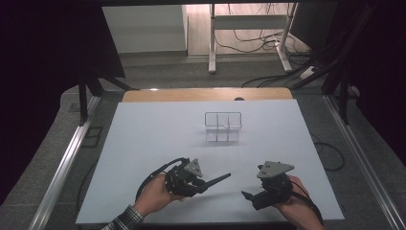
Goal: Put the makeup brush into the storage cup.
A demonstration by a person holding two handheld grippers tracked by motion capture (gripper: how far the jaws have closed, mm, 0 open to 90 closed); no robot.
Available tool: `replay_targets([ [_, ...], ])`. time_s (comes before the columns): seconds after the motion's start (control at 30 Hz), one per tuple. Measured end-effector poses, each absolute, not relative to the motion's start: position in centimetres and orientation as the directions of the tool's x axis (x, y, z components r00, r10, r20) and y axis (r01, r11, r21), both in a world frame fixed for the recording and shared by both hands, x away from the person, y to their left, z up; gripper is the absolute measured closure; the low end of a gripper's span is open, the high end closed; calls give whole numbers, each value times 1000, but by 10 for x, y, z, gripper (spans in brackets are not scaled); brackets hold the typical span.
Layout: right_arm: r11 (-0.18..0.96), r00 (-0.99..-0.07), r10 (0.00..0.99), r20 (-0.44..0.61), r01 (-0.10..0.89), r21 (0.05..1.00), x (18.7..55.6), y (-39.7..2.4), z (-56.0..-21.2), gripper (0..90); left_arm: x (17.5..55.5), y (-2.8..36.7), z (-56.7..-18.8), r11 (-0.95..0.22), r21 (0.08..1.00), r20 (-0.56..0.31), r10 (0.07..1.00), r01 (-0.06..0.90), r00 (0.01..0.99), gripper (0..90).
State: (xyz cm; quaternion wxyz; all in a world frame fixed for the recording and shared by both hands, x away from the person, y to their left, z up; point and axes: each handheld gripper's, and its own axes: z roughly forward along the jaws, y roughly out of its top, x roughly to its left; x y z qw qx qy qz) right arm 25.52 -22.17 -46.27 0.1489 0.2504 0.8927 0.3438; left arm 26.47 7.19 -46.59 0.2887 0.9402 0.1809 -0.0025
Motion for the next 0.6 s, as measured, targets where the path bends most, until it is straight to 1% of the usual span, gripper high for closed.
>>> replay_targets([
  [0.37, 665, -857, 509, -82, 331, 669, 260, -202, -465, 3, 267, 67, -465, -780, 534, -104, 321, 326, 941, 743],
  [0.6, 667, -860, 507, -64, 344, 661, 261, -186, -467, 3, 267, 66, -464, -785, 529, -100, 318, 321, 943, 743],
])
